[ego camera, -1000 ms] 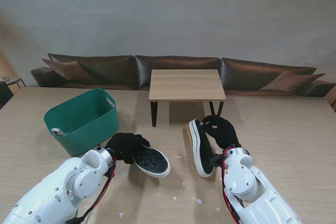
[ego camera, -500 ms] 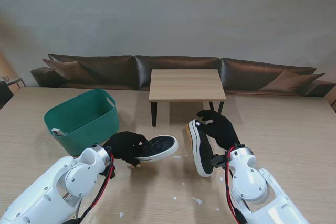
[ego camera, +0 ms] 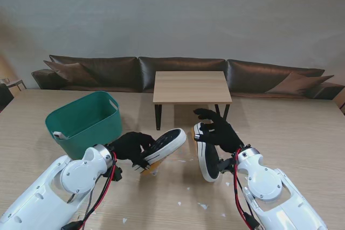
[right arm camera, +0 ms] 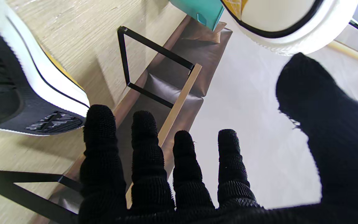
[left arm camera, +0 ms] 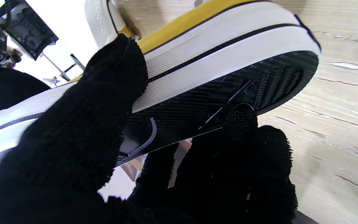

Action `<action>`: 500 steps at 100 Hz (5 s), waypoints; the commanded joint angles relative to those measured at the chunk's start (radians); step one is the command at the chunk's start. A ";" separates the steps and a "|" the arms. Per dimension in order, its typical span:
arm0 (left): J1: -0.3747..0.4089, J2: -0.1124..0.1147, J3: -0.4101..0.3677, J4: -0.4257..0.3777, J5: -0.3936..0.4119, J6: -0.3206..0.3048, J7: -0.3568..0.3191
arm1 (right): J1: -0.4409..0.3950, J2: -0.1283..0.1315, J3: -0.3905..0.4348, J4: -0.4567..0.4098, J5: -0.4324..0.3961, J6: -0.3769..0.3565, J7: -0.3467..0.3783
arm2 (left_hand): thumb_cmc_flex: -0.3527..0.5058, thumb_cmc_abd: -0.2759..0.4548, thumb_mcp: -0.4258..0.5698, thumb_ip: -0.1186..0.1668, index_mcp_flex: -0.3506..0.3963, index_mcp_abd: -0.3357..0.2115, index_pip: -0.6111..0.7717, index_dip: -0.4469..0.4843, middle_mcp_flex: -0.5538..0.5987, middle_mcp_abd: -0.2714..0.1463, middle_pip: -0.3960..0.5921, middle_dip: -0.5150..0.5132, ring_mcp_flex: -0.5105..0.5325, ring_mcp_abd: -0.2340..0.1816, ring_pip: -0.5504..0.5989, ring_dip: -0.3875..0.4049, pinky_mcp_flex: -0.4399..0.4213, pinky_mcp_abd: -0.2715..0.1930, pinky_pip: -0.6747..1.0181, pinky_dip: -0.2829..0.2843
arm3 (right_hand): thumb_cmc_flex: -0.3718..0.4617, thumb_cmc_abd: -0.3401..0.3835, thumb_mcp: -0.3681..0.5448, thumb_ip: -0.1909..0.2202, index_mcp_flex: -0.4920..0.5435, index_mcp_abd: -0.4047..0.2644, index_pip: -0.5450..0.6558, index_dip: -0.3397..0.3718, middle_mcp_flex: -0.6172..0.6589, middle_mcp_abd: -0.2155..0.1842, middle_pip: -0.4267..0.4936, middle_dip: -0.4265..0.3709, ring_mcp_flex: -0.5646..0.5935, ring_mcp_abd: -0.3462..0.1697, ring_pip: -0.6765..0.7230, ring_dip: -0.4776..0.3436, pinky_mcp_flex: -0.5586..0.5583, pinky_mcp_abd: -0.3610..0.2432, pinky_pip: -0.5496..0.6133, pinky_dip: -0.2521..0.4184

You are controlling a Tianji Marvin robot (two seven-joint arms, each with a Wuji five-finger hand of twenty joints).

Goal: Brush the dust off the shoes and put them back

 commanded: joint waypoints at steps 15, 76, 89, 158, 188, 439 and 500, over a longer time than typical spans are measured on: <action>-0.035 -0.008 0.014 -0.005 -0.100 0.013 -0.055 | 0.006 0.004 -0.019 -0.005 -0.002 -0.011 0.021 | 0.187 0.249 0.232 0.092 0.116 -0.075 0.720 0.147 0.170 -0.093 0.355 0.140 0.050 -0.012 0.032 0.010 -0.011 -0.067 -0.032 -0.011 | -0.023 -0.178 0.108 -0.047 -0.067 -0.031 -0.009 -0.018 -0.050 -0.041 0.003 -0.021 -0.018 -0.036 -0.024 -0.013 -0.289 -0.046 -0.059 0.054; -0.093 -0.024 0.066 0.051 -0.419 0.054 -0.152 | 0.001 -0.007 -0.075 -0.042 0.198 0.039 0.080 | 0.203 0.256 0.226 0.095 0.112 -0.061 0.709 0.186 0.162 -0.080 0.357 0.165 0.051 -0.004 0.044 0.028 -0.018 -0.060 -0.030 0.000 | -0.132 -0.232 0.197 -0.073 -0.123 0.046 -0.026 -0.051 -0.054 0.000 -0.002 -0.029 -0.028 -0.014 -0.033 -0.011 -0.305 -0.044 -0.102 0.082; -0.100 -0.022 0.071 0.056 -0.456 0.063 -0.185 | 0.007 -0.018 -0.094 -0.041 0.224 0.058 0.058 | 0.204 0.254 0.227 0.096 0.115 -0.059 0.708 0.192 0.162 -0.082 0.359 0.170 0.050 -0.001 0.045 0.031 -0.022 -0.064 -0.032 0.002 | -0.142 -0.223 0.198 -0.074 -0.135 0.071 -0.025 -0.058 -0.057 0.009 0.000 -0.027 -0.030 -0.007 -0.033 -0.009 -0.306 -0.041 -0.110 0.090; -0.116 -0.032 0.077 0.092 -0.570 0.101 -0.226 | -0.031 -0.027 -0.115 -0.093 0.413 0.067 0.096 | 0.210 0.258 0.223 0.097 0.115 -0.044 0.693 0.201 0.162 -0.069 0.353 0.177 0.047 0.006 0.044 0.041 -0.040 -0.059 -0.041 0.019 | -0.009 -0.076 0.034 -0.041 0.057 0.079 0.068 -0.079 0.119 0.012 -0.003 -0.022 0.052 0.026 -0.021 0.013 -0.278 -0.009 -0.156 0.159; -0.096 -0.046 0.060 0.087 -0.606 0.121 -0.188 | -0.052 -0.045 -0.131 -0.112 0.361 0.072 -0.012 | 0.222 0.277 0.189 0.104 0.108 -0.029 0.680 0.199 0.155 -0.053 0.344 0.178 0.033 0.015 0.049 0.038 -0.059 -0.046 -0.054 0.028 | 0.124 -0.092 0.079 -0.014 0.396 0.148 0.290 0.100 0.471 -0.012 0.095 0.035 0.312 0.009 0.152 0.074 -0.087 0.034 0.010 0.143; 0.387 -0.070 -0.248 -0.268 -0.149 0.305 0.198 | 0.218 -0.344 -0.495 0.260 0.182 0.473 -0.605 | 0.160 0.571 -0.295 0.168 0.133 0.127 -0.091 0.092 -0.135 0.135 0.207 -0.483 -0.341 0.156 -0.344 -0.335 -0.396 0.068 -0.550 0.099 | 0.216 0.159 0.155 -0.139 0.630 0.297 0.645 0.219 0.944 0.171 0.232 0.286 0.699 -0.018 0.914 0.314 0.424 0.051 0.688 0.044; 0.360 -0.067 -0.228 -0.238 -0.172 0.314 0.177 | 0.279 -0.414 -0.517 0.395 0.067 0.671 -0.693 | 0.161 0.579 -0.311 0.171 0.147 0.136 -0.087 0.093 -0.119 0.138 0.217 -0.468 -0.334 0.163 -0.327 -0.321 -0.399 0.066 -0.554 0.113 | 0.083 0.145 0.176 -0.136 0.459 0.299 0.545 0.106 0.793 0.169 0.312 0.274 0.697 -0.005 0.857 0.268 0.315 0.026 0.747 0.060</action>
